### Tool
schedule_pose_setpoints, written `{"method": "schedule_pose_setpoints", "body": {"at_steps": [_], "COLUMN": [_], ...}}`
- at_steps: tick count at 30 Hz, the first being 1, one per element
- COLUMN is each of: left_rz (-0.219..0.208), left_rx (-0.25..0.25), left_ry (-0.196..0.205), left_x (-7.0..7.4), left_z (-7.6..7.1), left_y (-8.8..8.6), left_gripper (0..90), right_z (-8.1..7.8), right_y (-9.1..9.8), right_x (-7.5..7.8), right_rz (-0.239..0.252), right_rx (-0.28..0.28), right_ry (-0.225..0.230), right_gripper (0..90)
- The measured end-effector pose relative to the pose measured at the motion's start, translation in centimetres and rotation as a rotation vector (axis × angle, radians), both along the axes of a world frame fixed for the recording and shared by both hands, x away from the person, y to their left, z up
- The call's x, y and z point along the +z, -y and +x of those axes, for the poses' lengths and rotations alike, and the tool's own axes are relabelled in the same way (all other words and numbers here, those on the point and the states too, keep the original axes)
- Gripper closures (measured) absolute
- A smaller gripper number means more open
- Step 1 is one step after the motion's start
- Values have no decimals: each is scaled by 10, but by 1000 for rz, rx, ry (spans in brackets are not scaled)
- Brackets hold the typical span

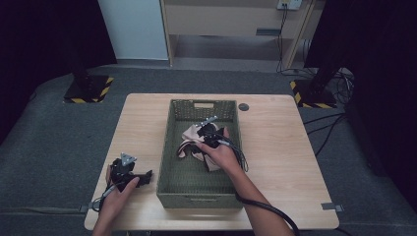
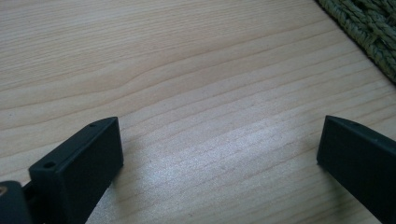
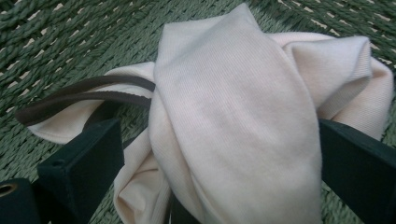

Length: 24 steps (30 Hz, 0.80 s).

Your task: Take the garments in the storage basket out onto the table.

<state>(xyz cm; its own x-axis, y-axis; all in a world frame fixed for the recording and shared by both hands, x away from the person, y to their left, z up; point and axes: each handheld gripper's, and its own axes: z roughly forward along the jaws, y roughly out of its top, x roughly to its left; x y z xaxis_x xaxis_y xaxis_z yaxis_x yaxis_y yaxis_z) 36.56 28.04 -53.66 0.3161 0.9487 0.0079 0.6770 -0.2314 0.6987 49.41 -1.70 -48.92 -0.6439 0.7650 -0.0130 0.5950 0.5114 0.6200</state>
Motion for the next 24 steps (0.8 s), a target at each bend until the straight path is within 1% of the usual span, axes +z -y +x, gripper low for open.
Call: {"method": "schedule_pose_setpoints", "body": {"at_steps": [5,17,24], "left_rz": [0,1,1], "left_rx": [0,0,0], "left_ry": [0,0,0], "left_x": [0,0,0], "left_z": [0,0,0], "left_y": [0,0,0], "left_gripper": [0,0,0], "right_z": [4,12,17], "right_y": [-2,-9,-10], "right_x": [-4,-14,-18], "right_rz": [0,-28,-26], "right_rx": [-8,-15,-27], "right_ry": [-12,-30,-40], "right_gripper": [36,40,45]}}
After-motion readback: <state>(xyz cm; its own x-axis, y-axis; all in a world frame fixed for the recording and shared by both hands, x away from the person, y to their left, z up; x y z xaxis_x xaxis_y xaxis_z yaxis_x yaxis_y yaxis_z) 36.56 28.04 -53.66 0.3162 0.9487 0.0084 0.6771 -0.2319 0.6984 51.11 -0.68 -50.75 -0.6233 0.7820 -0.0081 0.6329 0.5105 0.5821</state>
